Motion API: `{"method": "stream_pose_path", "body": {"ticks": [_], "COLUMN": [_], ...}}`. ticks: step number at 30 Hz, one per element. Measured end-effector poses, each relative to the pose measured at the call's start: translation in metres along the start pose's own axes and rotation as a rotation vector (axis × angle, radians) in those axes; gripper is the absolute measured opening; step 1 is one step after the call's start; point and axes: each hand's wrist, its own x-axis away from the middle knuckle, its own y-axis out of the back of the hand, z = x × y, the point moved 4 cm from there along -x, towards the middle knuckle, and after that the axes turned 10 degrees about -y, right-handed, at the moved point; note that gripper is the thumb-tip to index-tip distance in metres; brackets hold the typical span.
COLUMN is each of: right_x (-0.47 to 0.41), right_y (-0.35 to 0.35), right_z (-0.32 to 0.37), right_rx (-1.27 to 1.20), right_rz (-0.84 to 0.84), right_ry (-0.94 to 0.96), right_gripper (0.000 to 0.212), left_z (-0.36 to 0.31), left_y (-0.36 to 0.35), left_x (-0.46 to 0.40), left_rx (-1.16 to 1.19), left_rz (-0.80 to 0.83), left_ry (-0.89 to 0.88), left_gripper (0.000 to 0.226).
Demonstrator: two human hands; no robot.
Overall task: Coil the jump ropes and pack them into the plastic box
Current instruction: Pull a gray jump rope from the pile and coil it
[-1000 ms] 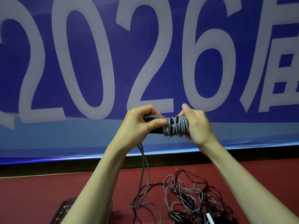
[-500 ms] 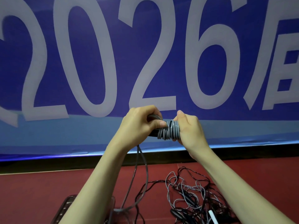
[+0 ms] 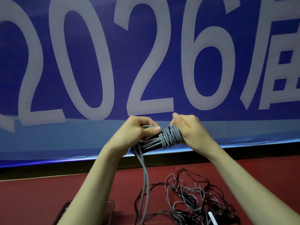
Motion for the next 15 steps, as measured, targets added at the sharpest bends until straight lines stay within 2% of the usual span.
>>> {"method": "stream_pose_path", "body": {"ticks": [5,8,11,15], "right_x": [-0.002,-0.002,-0.004,-0.008], "right_y": [0.008,0.012,0.012,0.011], "right_z": [0.004,0.000,-0.008,-0.018], "right_rx": [0.097,0.092,-0.045,-0.230], "right_rz": [0.171,0.246,0.289,0.246], "right_ry": [-0.004,-0.036,-0.125,-0.233], "right_gripper": [0.053,0.053,0.052,0.047], "left_z": [0.016,0.026,0.031,0.038], "left_y": [-0.006,-0.015,-0.024,-0.038], "left_x": [0.003,0.002,0.001,-0.006], "left_rx": [0.168,0.251,0.341,0.434], "left_rz": [0.194,0.253,0.265,0.159], "left_ry": [0.050,0.053,0.079,0.074], "left_gripper": [0.010,0.011,0.019,0.027]}}
